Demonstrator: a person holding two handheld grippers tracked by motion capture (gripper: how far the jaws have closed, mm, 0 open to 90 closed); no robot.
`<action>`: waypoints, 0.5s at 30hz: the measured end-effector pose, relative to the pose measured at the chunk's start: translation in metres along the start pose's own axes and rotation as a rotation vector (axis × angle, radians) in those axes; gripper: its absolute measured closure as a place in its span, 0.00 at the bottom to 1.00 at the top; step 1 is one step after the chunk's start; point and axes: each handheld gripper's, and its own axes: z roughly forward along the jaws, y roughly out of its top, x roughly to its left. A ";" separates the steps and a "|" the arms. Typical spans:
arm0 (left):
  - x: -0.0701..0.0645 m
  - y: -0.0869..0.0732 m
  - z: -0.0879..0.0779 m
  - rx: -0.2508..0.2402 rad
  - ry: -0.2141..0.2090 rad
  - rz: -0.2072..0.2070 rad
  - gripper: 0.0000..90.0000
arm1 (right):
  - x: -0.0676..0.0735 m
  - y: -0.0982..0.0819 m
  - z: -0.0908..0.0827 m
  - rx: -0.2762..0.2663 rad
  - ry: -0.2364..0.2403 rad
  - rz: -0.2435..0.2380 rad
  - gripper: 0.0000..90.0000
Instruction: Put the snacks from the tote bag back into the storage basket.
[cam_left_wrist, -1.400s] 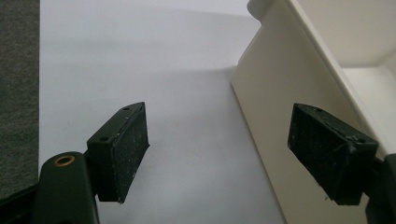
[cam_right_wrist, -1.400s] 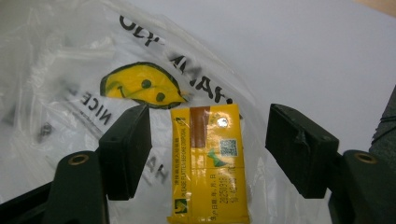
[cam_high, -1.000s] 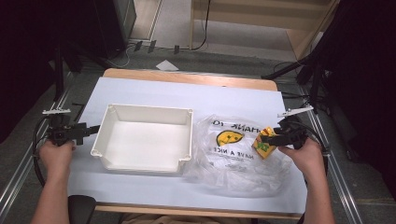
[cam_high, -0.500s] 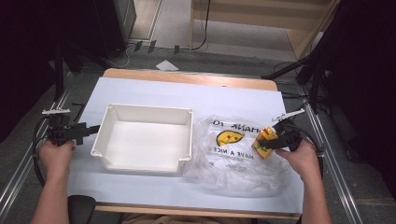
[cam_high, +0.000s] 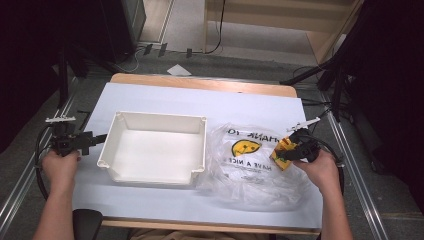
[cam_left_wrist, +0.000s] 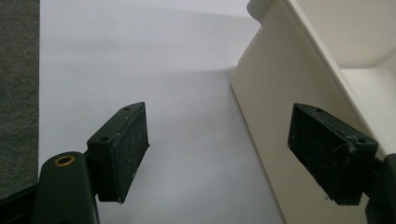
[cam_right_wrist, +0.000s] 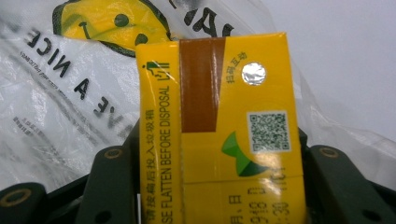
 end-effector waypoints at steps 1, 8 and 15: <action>0.000 0.000 0.000 -0.001 0.001 -0.001 0.24 | 0.000 0.000 0.000 0.000 0.000 0.000 0.55; 0.000 0.000 0.000 -0.002 0.002 -0.003 0.24 | 0.000 0.002 -0.001 0.007 -0.003 -0.027 0.56; 0.001 0.000 0.000 -0.001 0.001 -0.007 0.24 | 0.001 0.004 -0.004 0.016 -0.009 -0.035 0.56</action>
